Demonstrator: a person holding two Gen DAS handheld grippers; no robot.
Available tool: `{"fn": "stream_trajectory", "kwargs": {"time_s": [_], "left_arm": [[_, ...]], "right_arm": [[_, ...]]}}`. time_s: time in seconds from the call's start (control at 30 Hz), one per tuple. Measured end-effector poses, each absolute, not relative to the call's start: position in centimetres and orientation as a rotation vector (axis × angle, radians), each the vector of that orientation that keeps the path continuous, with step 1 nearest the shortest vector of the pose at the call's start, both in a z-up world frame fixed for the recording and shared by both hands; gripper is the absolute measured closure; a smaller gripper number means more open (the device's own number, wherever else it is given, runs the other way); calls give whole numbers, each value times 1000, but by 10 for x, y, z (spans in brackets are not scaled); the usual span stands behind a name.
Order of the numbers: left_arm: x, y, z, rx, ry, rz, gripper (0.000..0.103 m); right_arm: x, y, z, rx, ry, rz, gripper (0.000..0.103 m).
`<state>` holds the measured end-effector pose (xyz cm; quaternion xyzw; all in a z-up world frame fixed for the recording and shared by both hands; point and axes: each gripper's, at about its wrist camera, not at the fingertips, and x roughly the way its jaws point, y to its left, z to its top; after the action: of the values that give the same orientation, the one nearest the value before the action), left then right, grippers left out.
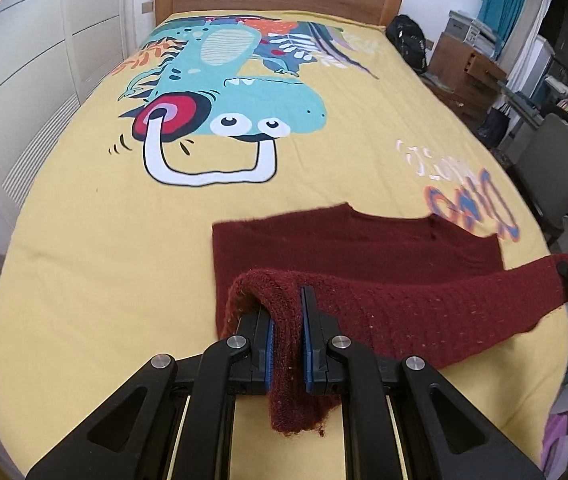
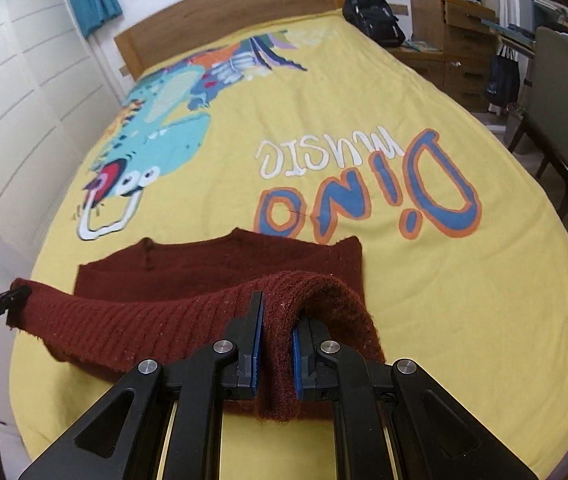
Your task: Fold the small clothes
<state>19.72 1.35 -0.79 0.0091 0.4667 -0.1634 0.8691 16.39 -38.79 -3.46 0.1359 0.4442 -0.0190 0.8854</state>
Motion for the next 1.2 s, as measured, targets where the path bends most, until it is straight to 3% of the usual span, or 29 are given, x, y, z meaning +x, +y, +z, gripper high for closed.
{"fn": "stream_trajectory", "kwargs": {"time_s": [0.47, 0.53, 0.6, 0.63, 0.7, 0.73, 0.77, 0.8, 0.87, 0.93, 0.97, 1.0, 1.2], "left_arm": [[258, -15, -100, 159, 1084, -185, 91], [261, -16, -106, 183, 1095, -166, 89], [265, -18, -111, 188, 1120, -152, 88], [266, -18, -112, 183, 1130, -150, 87], [268, -16, -111, 155, 1145, -151, 81], [267, -16, -109, 138, 1146, -158, 77], [267, -15, -106, 123, 1143, -167, 64], [265, -15, -103, 105, 1139, -178, 45], [262, -16, -94, 100, 1114, -178, 20], [257, -17, -83, 76, 1096, -204, 20], [256, -17, -80, 63, 1095, -214, 14], [254, -18, -76, 47, 1091, -234, 2], [236, -41, -65, 90, 1050, -272, 1]], "right_arm": [[226, -385, -116, 301, 1143, -95, 88], [226, -385, -119, 301, 1152, -101, 75], [225, -383, -119, 266, 1149, -127, 49], [224, -383, -117, 262, 1141, -132, 43], [221, -382, -112, 250, 1121, -139, 24], [219, -381, -108, 244, 1107, -134, 24], [217, -379, -104, 237, 1092, -129, 23], [216, -377, -100, 230, 1081, -124, 21], [213, -371, -91, 218, 1058, -116, 16], [210, -364, -85, 207, 1045, -103, 7], [209, -358, -84, 198, 1039, -93, 0], [208, -352, -83, 187, 1033, -84, 0], [199, -318, -91, 137, 1023, -42, 0]]}}
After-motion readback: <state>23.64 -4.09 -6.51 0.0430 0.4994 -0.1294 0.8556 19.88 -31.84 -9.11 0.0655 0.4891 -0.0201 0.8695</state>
